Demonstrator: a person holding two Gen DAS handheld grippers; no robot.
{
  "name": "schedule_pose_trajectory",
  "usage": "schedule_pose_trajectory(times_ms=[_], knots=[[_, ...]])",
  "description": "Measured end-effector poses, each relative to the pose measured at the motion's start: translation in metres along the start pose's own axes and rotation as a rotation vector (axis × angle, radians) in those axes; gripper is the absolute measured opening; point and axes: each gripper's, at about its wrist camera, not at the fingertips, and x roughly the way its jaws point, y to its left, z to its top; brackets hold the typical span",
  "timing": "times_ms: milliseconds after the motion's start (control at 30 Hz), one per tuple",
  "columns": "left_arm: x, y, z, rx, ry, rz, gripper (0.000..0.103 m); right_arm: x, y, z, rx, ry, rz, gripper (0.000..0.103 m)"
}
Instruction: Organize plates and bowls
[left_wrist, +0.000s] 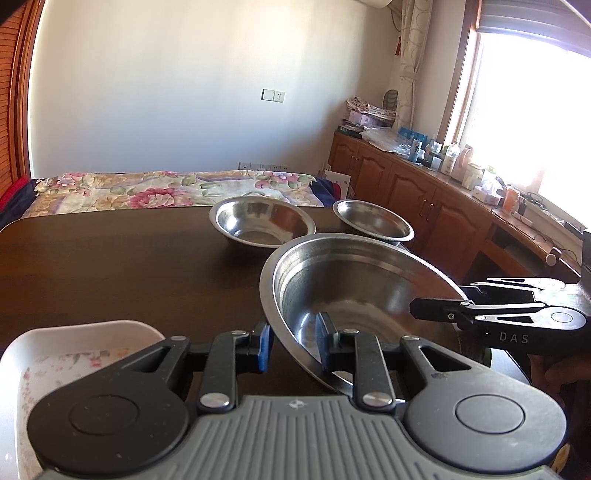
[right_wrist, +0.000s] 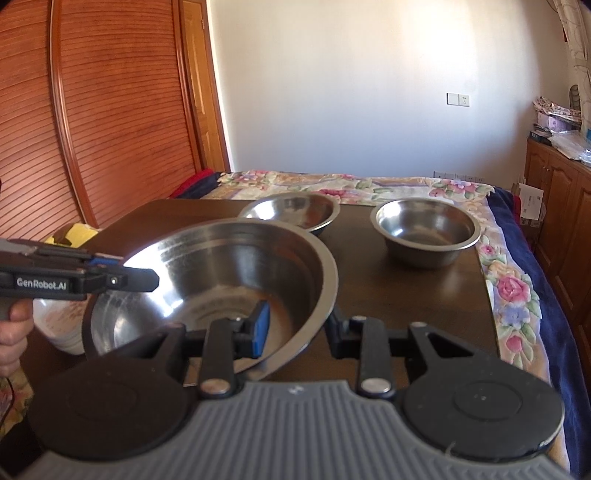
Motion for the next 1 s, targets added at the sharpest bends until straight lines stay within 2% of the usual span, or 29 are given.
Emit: schedule_pose_trajectory(times_ms=[333,1000], knots=[[-0.020,0.001,-0.019,0.027,0.011,0.004,0.025,-0.005,0.016,-0.008,-0.018,0.019,0.007,0.034],[-0.020,0.007,-0.039,0.034,0.053,-0.002,0.027,-0.009,0.034,-0.028,-0.045,0.068,0.018,0.034]])
